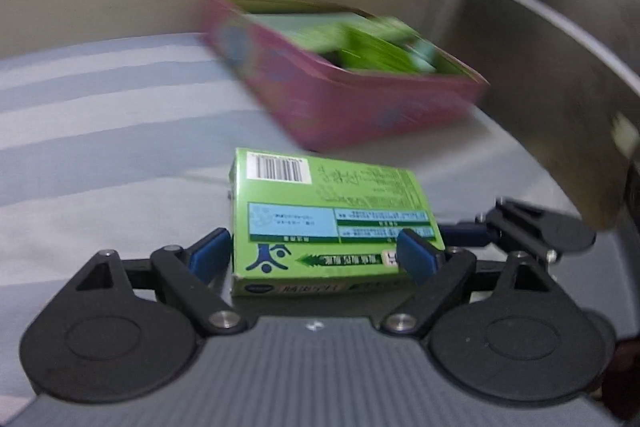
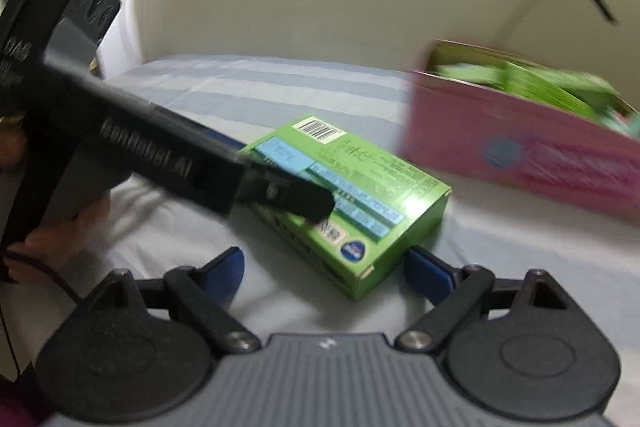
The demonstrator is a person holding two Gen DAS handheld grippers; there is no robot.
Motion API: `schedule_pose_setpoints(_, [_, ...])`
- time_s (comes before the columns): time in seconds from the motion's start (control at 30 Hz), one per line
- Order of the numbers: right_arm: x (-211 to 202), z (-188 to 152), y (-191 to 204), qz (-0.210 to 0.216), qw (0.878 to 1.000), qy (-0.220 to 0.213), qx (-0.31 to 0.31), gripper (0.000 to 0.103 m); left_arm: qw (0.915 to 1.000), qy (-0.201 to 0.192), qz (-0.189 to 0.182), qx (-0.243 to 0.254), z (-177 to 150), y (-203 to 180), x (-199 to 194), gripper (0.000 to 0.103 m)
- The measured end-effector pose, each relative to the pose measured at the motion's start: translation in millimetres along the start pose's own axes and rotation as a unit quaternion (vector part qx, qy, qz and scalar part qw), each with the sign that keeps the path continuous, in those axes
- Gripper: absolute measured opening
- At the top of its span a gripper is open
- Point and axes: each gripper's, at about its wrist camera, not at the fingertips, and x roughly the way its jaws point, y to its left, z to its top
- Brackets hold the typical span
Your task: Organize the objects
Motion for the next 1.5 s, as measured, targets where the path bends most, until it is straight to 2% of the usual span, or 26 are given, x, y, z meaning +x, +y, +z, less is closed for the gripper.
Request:
schedule_pose_setpoints(0.17, [-32,-25,-42,-0.051,0.997,-0.007,0.059,0.092,0.9965,0.034,-0.053,0.055,8,-55,32,0.091])
schedule_pose_setpoints(0.37, [-58,-50,-85,-0.089,0.991,-0.021,0.097,0.092,0.9878,0.059,-0.075,0.123,13,-113,63,0.090])
schedule_pose_setpoints(0.5, [-60,-58,-104,-0.092,0.989,-0.032,0.112,0.091,0.9854,0.072,-0.084,0.129,20,-123,76,0.092])
schedule_pose_setpoints(0.63, [-68,-66,-111,-0.102,0.987,-0.042,0.116,0.092,0.9870,0.081,-0.087,0.108,27,-117,79,0.093])
schedule_pose_setpoints(0.83, [-67,-67,-111,-0.103,0.986,-0.052,0.120,0.096,0.9929,0.069,-0.034,0.090,29,-117,69,0.096])
schedule_pose_setpoints(1.1, [-67,-66,-106,-0.115,0.985,-0.043,0.124,0.096,0.9946,0.041,0.041,0.087,23,-100,47,0.096])
schedule_pose_setpoints(1.5, [-67,-66,-93,-0.144,0.983,-0.022,0.108,0.098,0.9925,0.024,0.082,0.087,19,-91,38,0.096])
